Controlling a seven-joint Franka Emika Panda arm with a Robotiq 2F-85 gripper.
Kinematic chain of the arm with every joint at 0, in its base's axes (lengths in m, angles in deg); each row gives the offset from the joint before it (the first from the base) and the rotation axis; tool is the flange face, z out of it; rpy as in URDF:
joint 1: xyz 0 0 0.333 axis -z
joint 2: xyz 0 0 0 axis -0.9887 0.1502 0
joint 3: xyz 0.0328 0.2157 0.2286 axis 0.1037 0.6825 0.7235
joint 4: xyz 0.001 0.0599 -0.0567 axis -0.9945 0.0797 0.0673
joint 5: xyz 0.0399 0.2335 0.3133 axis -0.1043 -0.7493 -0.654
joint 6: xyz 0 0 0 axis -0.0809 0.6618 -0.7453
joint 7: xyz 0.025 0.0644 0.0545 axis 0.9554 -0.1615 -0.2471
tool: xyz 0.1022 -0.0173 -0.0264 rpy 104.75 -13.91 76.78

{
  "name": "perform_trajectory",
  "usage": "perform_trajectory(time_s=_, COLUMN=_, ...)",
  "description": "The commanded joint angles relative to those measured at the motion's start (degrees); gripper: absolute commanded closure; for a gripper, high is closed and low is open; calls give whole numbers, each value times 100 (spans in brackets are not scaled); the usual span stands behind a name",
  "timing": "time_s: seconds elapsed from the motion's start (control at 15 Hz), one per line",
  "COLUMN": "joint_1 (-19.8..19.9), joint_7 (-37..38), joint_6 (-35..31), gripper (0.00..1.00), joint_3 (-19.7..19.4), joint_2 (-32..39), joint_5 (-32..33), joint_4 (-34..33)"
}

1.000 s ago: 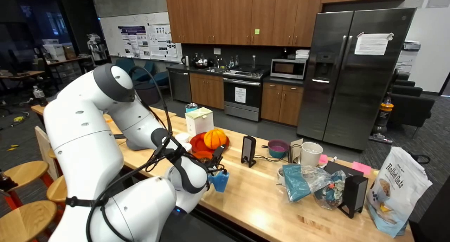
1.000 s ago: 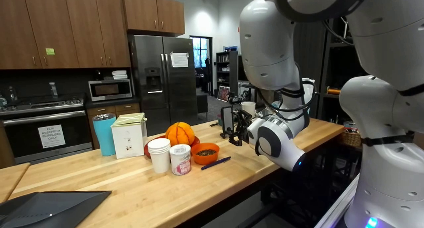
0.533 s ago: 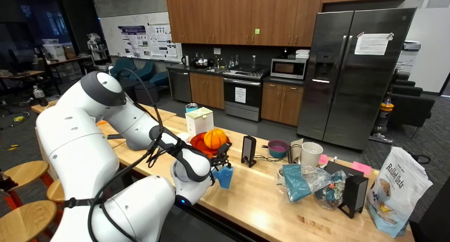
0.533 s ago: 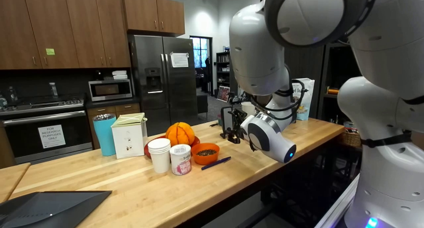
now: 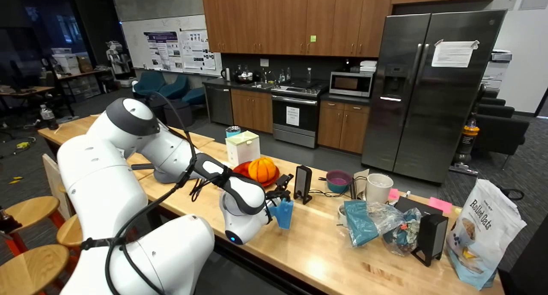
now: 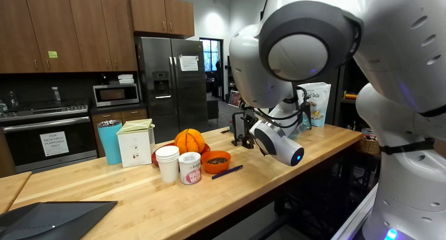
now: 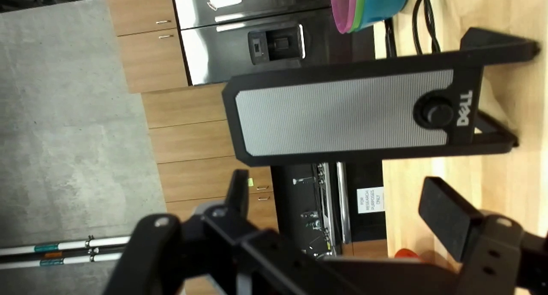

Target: Turn the knob on the black and grey device.

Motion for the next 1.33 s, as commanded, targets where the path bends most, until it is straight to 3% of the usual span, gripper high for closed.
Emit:
perform_trajectory(time_s=0.0, joint_1=49, joint_7=0, joint_6=-7, gripper=0, joint_3=0, joint_2=0, joint_5=0, joint_4=-9)
perform_trajectory(time_s=0.2, joint_1=-22, joint_7=-170, joint_6=51, gripper=0, joint_3=64, joint_2=2, joint_5=-92, joint_4=24)
perform_trajectory(time_s=0.27, joint_1=788, joint_7=-1235, joint_6=648, gripper=0, joint_3=612, joint_2=-1147, joint_5=290, joint_4=143)
perform_trajectory(time_s=0.33, joint_1=15, joint_7=-519, joint_6=95, gripper=0, joint_3=245, joint_2=-68, joint_5=-26, joint_4=6)
perform_trajectory(time_s=0.6, joint_1=205, joint_7=-1080, joint_6=-357, gripper=0, joint_3=381, joint_2=-183, joint_5=-92, joint_4=-119)
perform_trajectory(time_s=0.67, joint_1=1169, joint_7=-2020, joint_6=123, gripper=0, joint_3=971, joint_2=-1192, joint_5=285, joint_4=-52)
perform_trajectory(time_s=0.73, joint_1=409, joint_7=-1320, joint_6=-468, gripper=0, joint_3=451, joint_2=-226, joint_5=4, joint_4=-158)
perform_trajectory(time_s=0.8, joint_1=591, joint_7=-1489, joint_6=-586, gripper=0, joint_3=558, joint_2=-301, joint_5=-54, joint_4=-240)
perform_trajectory(time_s=0.87, joint_1=1638, joint_7=-2402, joint_6=-112, gripper=0, joint_3=1175, joint_2=-1253, joint_5=279, joint_4=-217)
perform_trajectory(time_s=0.93, joint_1=909, joint_7=-1696, joint_6=-660, gripper=0, joint_3=597, joint_2=-332, joint_5=7, joint_4=-358)
perform_trajectory(time_s=1.0, joint_1=2008, joint_7=-2667, joint_6=-146, gripper=0, joint_3=1305, joint_2=-1304, joint_5=211, joint_4=-340)
perform_trajectory(time_s=1.07, joint_1=1325, joint_7=-1993, joint_6=-684, gripper=0, joint_3=871, joint_2=-414, joint_5=-107, joint_4=-627)
perform_trajectory(time_s=1.13, joint_1=2407, joint_7=-2935, joint_6=-132, gripper=0, joint_3=1585, joint_2=-1383, joint_5=121, joint_4=-532)
perform_trajectory(time_s=1.27, joint_1=3005, joint_7=-3373, joint_6=2, gripper=0, joint_3=1992, joint_2=-1566, joint_5=99, joint_4=-668)
